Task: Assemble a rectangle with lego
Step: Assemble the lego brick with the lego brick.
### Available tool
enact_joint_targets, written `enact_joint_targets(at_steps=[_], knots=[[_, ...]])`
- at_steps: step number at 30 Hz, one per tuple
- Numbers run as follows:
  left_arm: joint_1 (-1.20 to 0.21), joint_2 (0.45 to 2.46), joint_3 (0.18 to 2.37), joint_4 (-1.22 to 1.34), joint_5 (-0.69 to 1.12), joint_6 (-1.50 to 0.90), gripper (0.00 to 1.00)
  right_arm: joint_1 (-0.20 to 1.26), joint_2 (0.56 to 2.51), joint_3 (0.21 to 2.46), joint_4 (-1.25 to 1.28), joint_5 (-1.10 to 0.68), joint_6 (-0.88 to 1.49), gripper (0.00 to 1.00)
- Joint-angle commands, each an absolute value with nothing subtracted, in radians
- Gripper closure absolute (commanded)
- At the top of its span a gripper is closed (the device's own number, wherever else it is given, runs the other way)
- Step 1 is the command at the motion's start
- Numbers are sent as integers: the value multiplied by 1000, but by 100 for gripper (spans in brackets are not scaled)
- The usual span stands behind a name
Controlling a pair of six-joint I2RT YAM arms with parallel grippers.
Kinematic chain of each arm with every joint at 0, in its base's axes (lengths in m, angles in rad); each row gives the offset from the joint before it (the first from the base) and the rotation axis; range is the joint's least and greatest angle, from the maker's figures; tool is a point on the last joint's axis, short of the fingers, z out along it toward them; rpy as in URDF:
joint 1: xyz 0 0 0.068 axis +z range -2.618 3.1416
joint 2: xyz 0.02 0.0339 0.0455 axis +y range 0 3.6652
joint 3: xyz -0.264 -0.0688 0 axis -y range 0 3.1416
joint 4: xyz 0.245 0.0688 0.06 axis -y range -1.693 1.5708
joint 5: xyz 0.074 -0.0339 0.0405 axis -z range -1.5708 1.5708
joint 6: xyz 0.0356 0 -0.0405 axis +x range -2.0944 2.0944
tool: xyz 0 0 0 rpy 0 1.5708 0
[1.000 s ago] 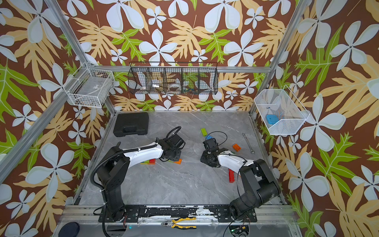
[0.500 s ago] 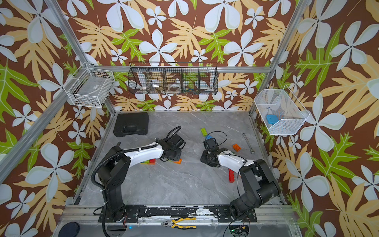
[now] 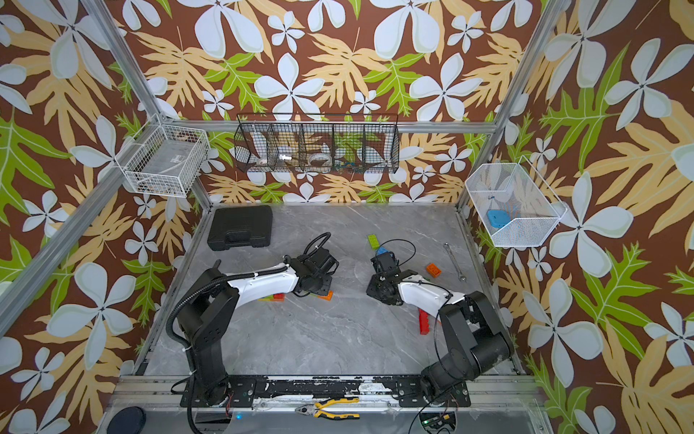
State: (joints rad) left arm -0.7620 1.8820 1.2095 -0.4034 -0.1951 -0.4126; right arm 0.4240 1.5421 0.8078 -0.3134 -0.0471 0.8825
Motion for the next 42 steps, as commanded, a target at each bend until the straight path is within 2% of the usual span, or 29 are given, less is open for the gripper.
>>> enact_joint_targets(at_steps=[1, 10, 19, 25, 31, 37, 42], knots=[[-759, 1887, 1156, -441, -175, -402, 100, 425, 1543, 818, -330, -29, 882, 56], [-761, 1868, 966, -283, -171, -430, 100, 436, 1571, 853, -336, -28, 880, 57], [-761, 1833, 971, -302, -169, -425, 100, 446, 1583, 879, -339, -28, 879, 57], [-761, 1806, 1026, -347, -182, -429, 82, 454, 1589, 882, -330, -32, 878, 57], [-762, 1806, 1068, -374, -197, -433, 70, 457, 1583, 869, -324, -35, 876, 57], [-763, 1812, 1088, -383, -207, -431, 52, 457, 1580, 859, -322, -37, 873, 57], [-763, 1807, 1094, -385, -211, -433, 46, 457, 1583, 858, -318, -38, 871, 57]])
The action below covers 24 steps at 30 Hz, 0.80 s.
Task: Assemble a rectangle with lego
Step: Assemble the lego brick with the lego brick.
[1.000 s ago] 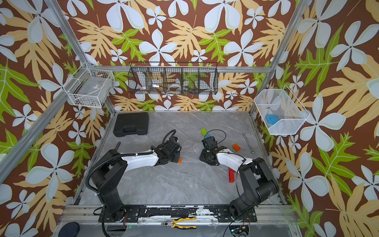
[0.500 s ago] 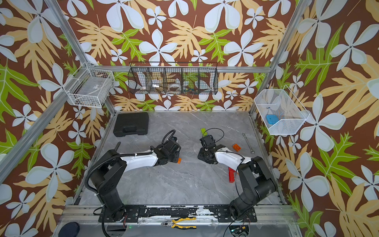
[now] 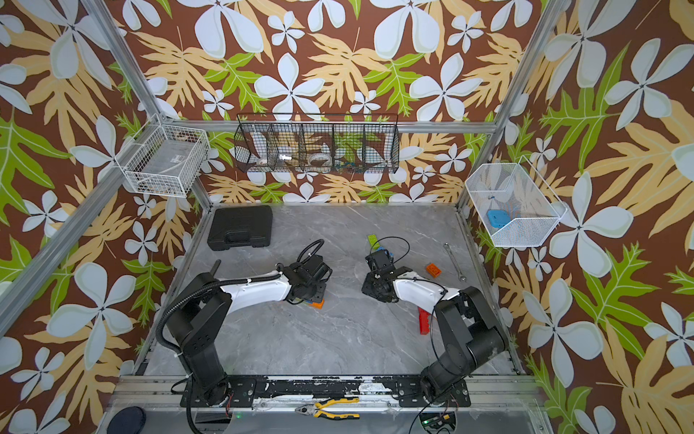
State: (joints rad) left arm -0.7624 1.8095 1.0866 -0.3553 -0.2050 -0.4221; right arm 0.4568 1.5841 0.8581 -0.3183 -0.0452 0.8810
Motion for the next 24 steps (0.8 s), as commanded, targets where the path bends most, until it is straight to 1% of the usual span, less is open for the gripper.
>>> enact_joint_targets(at_steps=[1, 7, 11, 16, 18, 20, 22, 24], knots=[[-763, 1806, 1094, -387, -212, -433, 45, 457, 1585, 858, -316, -40, 871, 57], [-763, 1777, 1127, -404, -224, -434, 42, 457, 1598, 865, -312, -46, 868, 57], [-762, 1748, 1150, -424, -239, -436, 36, 460, 1601, 872, -310, -47, 867, 57], [-762, 1721, 1159, -451, -254, -440, 36, 467, 1604, 876, -302, -56, 864, 57], [-757, 1673, 1149, -466, -265, -456, 38, 478, 1603, 890, -286, -84, 843, 61], [-742, 1606, 1120, -463, -248, -480, 45, 508, 1605, 926, -270, -125, 788, 66], [-720, 1531, 1079, -450, -213, -505, 54, 557, 1608, 979, -280, -143, 726, 71], [-685, 1457, 1017, -415, -138, -529, 70, 626, 1611, 1040, -280, -171, 666, 83]])
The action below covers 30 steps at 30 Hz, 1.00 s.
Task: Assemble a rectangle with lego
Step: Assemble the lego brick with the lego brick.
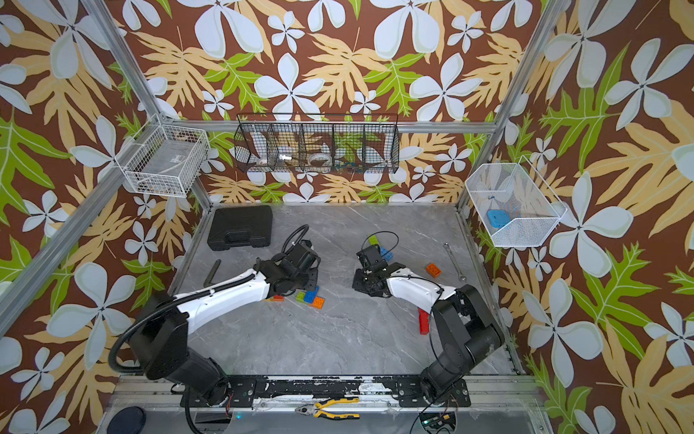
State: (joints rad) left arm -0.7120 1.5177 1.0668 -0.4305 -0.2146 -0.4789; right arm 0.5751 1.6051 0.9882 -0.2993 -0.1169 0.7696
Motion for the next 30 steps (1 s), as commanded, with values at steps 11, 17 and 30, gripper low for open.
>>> enact_joint_targets(at_steps=[11, 17, 30], knots=[[-567, 1270, 801, -224, -37, -579, 74, 813, 1831, 1285, -296, -267, 639, 100], [-530, 1270, 779, -224, -33, -564, 70, 834, 1863, 1292, -305, -277, 654, 100], [-515, 1274, 770, -210, -23, -565, 73, 845, 1910, 1260, -333, -250, 663, 100]])
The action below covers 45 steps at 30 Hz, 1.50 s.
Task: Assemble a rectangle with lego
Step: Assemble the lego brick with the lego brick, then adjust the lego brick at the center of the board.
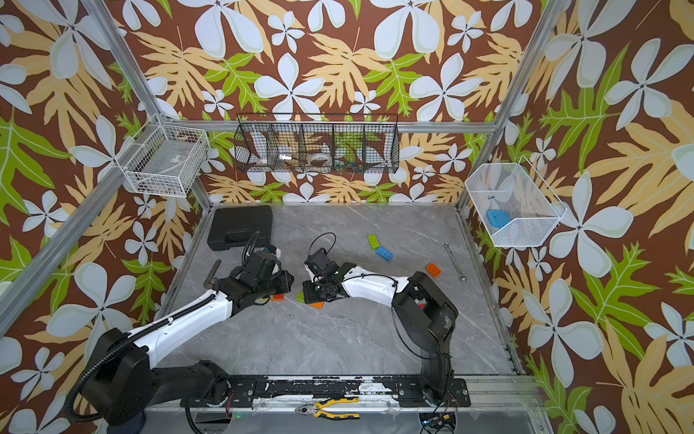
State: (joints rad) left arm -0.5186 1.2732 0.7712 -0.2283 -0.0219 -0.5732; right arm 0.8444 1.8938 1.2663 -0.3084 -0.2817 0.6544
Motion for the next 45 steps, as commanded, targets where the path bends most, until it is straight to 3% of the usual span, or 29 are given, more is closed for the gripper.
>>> enact_joint_targets(at_steps=[1, 11, 19, 24, 31, 38, 41, 45], knots=[[-515, 1273, 770, -210, -23, -563, 73, 845, 1920, 1255, -339, -244, 663, 100], [-509, 1266, 776, -226, -30, -556, 74, 847, 1934, 1202, -336, -258, 675, 100], [-497, 1248, 795, -247, -52, -547, 72, 827, 1826, 1281, -357, -242, 632, 100], [-497, 1262, 787, -215, -35, -566, 62, 745, 1803, 1307, -385, -114, 523, 85], [-497, 1272, 778, -149, -66, -594, 52, 655, 2023, 1546, -394, -118, 484, 83], [-497, 1246, 772, -133, -105, -602, 46, 654, 2258, 1802, -454, -193, 490, 91], [-497, 1202, 756, -126, -145, -598, 41, 659, 2272, 1790, -433, -230, 511, 83], [-497, 1167, 741, -112, -169, -587, 36, 669, 2283, 1789, -440, -235, 509, 81]])
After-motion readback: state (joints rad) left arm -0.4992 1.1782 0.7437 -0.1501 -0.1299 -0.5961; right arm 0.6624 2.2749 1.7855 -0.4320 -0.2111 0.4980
